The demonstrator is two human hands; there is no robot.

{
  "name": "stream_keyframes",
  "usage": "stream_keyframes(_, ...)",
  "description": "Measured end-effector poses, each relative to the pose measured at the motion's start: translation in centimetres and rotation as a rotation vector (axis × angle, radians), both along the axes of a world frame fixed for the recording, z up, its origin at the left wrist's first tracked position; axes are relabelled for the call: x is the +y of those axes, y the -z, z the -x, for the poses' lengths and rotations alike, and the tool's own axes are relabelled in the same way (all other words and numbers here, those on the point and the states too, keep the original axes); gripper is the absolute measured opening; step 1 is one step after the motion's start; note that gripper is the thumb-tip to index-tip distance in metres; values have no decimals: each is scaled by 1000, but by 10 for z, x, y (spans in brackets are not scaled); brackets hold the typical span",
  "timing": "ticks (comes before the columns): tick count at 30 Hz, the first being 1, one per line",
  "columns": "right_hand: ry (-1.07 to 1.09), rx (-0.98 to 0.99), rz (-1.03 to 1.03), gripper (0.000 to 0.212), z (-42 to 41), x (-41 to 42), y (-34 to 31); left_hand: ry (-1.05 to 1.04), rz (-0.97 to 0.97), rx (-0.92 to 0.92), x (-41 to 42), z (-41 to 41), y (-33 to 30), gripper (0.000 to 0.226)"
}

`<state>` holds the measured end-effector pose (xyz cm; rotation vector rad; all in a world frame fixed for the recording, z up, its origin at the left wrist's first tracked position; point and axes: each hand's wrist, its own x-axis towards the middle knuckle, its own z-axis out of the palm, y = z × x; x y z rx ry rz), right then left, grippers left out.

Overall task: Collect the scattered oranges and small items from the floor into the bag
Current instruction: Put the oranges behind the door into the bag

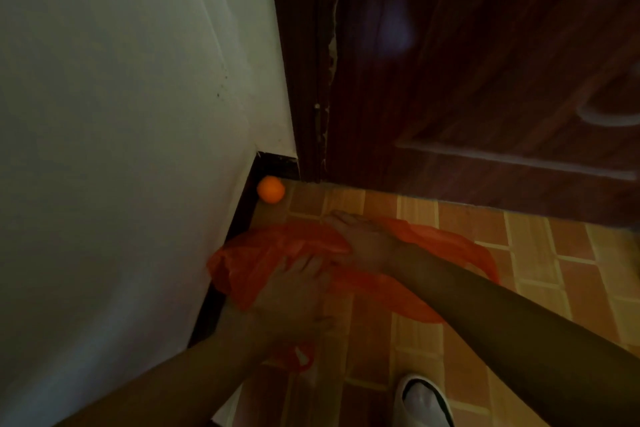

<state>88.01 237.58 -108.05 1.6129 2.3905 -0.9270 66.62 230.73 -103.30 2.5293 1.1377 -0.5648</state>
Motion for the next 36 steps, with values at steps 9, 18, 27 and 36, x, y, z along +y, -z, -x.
stream_keyframes(9,-47,-46,-91,40,-1,18,-14,259,48,-57,-14,-13,6,48)
stream_keyframes(18,225,-47,-332,34,10,39,-35,-92,1039,-213,-46,-9,-3,36)
stream_keyframes(27,-8,-178,-115,51,26,-17,29,-148,1087,-407,-40,-32,-27,27)
stream_keyframes(36,78,-126,-8,50,12,-13,21,42,63,250,-8,-11,-18,54)
